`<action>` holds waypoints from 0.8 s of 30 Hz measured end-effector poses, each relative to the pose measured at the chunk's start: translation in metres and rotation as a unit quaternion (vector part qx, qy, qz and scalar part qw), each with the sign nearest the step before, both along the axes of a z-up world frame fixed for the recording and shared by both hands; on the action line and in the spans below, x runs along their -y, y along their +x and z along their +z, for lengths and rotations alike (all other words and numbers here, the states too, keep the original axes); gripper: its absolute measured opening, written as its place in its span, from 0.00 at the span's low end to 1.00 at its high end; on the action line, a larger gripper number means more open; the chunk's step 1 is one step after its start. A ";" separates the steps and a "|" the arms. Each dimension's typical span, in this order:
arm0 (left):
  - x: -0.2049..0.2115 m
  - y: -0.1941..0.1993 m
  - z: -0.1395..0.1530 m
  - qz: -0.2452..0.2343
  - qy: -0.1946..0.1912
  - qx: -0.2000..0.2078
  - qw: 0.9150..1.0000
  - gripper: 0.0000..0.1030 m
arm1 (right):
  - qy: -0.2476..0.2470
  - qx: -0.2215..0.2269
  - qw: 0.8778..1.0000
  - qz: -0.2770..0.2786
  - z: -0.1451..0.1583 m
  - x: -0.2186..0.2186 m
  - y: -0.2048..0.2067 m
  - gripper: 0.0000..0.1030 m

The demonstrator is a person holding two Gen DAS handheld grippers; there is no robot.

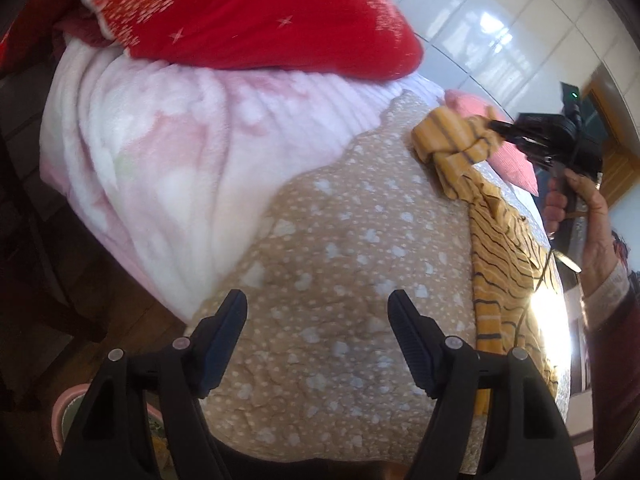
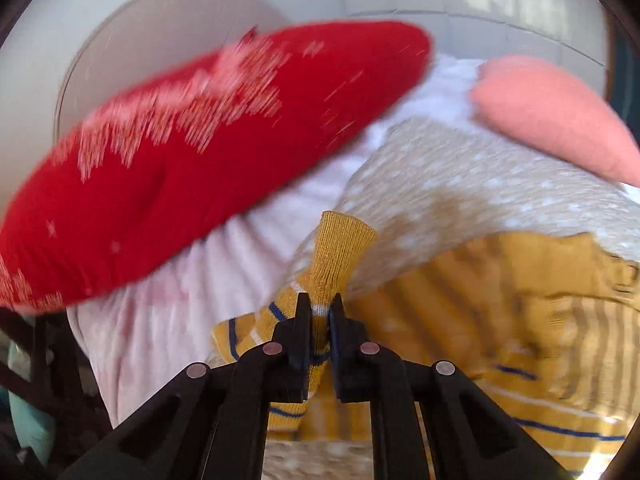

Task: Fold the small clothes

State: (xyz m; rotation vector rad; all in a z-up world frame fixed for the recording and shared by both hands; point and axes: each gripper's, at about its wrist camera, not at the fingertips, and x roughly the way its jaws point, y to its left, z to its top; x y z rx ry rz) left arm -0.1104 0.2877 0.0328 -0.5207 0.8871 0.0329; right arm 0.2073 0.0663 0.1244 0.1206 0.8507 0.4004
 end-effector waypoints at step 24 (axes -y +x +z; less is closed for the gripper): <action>0.143 0.069 0.001 -0.177 0.037 -0.004 0.983 0.71 | 0.094 -0.054 0.921 -0.373 -0.079 0.440 -0.161 0.44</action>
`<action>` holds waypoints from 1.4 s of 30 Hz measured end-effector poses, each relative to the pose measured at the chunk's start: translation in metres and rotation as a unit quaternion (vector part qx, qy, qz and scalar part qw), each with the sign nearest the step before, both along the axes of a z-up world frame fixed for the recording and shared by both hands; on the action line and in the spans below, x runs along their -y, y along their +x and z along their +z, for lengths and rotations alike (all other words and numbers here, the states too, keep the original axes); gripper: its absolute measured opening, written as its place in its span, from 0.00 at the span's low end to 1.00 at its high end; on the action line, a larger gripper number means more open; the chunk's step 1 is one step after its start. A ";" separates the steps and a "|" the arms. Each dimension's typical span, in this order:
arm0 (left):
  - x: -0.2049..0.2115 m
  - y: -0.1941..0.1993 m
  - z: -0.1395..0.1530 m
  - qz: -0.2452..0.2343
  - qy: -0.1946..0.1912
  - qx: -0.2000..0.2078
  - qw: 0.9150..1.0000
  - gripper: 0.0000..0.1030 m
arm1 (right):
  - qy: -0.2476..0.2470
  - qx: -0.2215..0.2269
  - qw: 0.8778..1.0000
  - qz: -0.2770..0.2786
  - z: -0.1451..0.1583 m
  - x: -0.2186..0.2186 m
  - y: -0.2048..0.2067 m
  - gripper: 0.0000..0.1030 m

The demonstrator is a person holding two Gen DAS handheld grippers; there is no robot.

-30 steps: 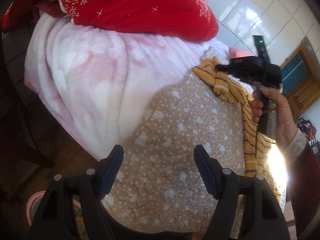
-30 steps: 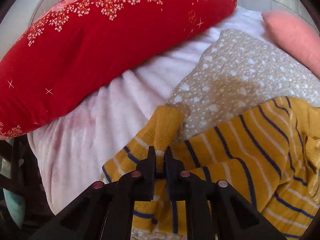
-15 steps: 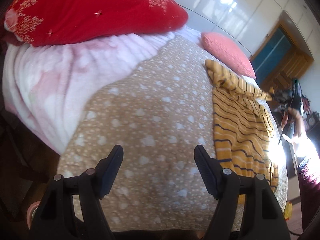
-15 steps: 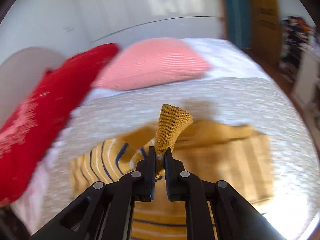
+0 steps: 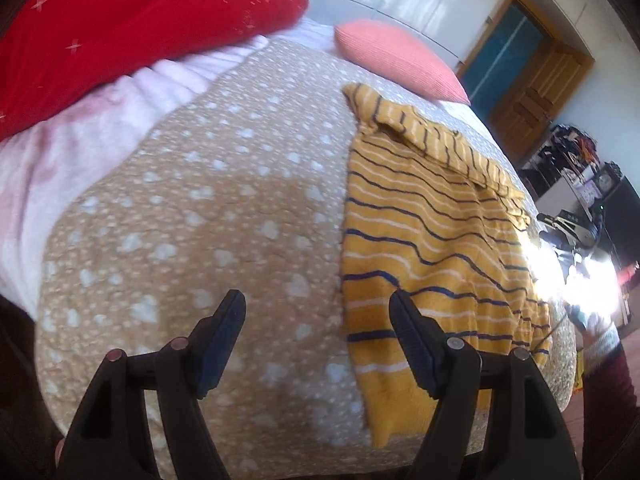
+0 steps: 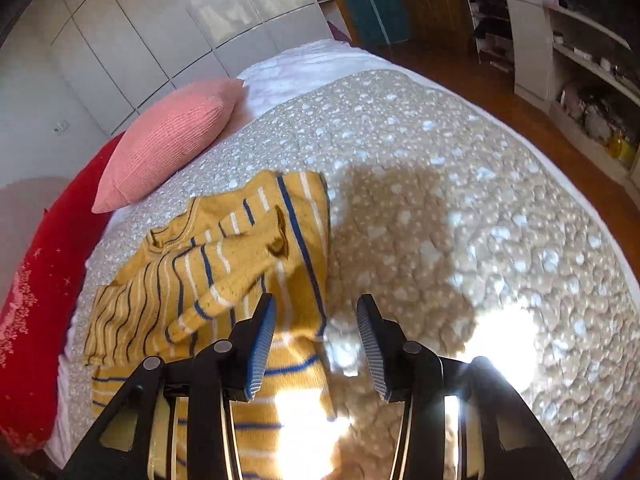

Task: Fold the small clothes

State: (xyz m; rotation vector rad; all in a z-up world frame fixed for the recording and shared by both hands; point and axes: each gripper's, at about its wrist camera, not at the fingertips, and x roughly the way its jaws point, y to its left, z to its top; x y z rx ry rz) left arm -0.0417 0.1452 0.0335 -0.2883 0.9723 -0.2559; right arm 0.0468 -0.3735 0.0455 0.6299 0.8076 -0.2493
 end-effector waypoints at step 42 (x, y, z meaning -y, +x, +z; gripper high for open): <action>0.048 -0.068 0.026 -0.076 -0.060 -0.014 0.995 0.08 | 0.205 0.098 0.965 0.133 -0.040 -0.134 -0.232 0.10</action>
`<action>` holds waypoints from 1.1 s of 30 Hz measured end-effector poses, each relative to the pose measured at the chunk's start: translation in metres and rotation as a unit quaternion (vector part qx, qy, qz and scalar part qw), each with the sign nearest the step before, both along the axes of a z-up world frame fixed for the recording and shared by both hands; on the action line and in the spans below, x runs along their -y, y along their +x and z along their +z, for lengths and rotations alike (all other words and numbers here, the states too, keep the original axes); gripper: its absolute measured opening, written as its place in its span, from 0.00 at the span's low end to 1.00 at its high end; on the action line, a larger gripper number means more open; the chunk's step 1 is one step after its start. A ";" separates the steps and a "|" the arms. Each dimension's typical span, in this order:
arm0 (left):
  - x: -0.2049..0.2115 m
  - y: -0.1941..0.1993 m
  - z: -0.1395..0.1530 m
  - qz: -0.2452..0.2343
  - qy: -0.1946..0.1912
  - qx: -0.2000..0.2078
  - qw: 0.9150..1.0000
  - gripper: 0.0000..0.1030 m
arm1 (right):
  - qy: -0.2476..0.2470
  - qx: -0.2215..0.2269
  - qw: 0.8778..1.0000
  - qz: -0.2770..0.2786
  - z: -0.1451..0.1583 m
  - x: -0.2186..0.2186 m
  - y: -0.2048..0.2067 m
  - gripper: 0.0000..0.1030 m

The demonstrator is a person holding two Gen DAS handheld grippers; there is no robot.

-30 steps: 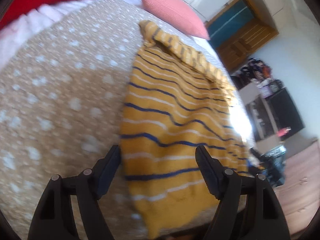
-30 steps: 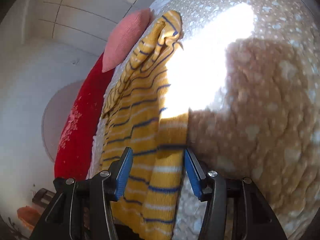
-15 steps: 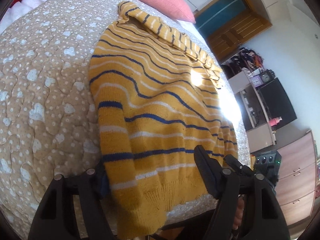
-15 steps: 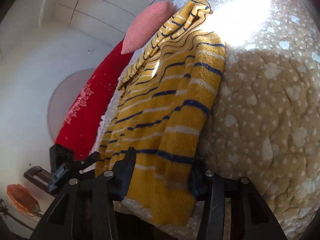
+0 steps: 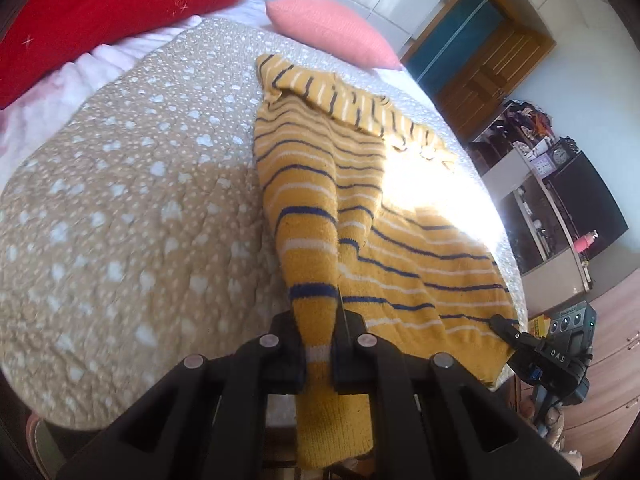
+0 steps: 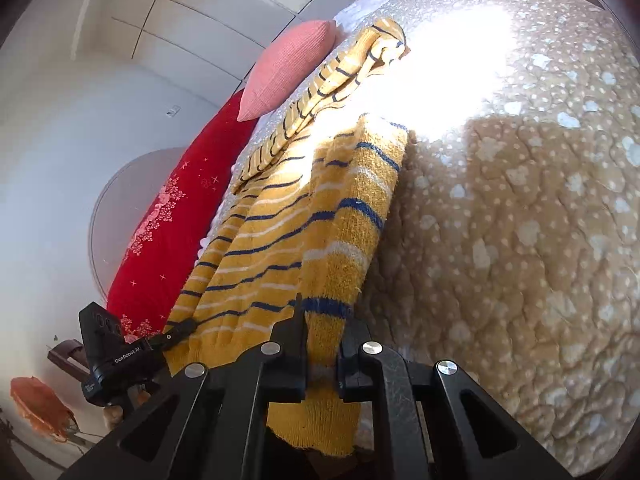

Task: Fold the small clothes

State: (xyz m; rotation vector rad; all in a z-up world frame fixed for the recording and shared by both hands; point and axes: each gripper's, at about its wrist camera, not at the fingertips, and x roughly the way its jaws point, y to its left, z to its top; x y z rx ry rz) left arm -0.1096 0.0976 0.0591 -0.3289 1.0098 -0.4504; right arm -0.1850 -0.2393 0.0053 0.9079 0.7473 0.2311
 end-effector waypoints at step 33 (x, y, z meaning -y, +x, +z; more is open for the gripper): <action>0.045 0.262 0.018 0.032 -0.015 -0.041 0.999 0.10 | 0.032 -0.002 0.999 -0.008 0.050 0.069 0.216 0.14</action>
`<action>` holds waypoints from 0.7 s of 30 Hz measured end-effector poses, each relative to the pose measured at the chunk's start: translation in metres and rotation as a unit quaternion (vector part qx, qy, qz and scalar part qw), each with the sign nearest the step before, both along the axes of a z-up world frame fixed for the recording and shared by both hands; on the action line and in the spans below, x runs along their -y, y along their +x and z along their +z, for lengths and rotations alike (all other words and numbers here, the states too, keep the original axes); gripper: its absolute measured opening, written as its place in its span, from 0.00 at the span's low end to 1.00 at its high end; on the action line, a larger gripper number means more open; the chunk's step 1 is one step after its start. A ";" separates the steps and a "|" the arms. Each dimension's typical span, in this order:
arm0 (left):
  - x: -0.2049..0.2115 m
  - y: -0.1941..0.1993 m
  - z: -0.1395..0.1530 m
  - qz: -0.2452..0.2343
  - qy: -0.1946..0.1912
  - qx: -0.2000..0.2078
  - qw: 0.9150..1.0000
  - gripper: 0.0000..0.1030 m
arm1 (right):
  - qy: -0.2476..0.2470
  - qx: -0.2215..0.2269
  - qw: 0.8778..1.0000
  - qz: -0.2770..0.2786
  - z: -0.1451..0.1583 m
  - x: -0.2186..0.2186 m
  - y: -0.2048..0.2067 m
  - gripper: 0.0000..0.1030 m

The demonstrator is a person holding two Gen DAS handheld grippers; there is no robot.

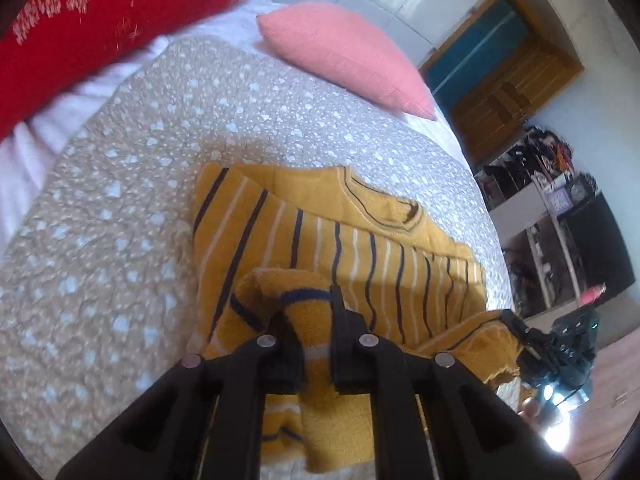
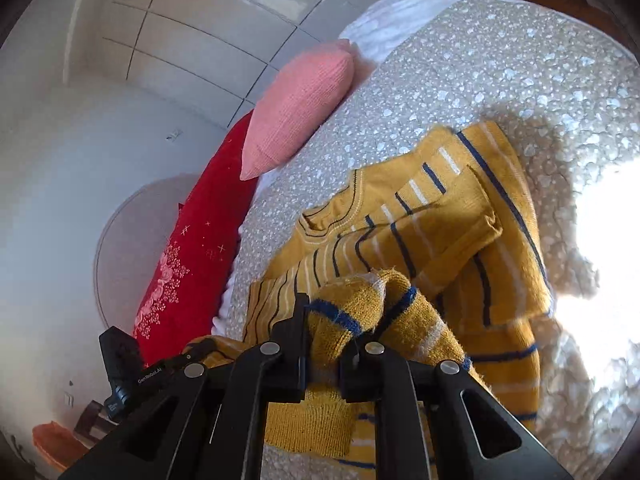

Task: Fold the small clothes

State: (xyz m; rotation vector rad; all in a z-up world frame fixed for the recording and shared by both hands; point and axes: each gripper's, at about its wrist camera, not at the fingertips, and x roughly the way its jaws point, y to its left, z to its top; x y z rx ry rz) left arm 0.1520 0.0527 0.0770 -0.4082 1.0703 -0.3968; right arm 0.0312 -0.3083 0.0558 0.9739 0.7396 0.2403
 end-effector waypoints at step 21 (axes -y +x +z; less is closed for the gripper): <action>-0.083 0.056 -0.015 0.107 -0.119 -0.028 0.987 0.67 | -0.114 -0.020 0.991 -0.064 0.003 0.054 0.045 0.83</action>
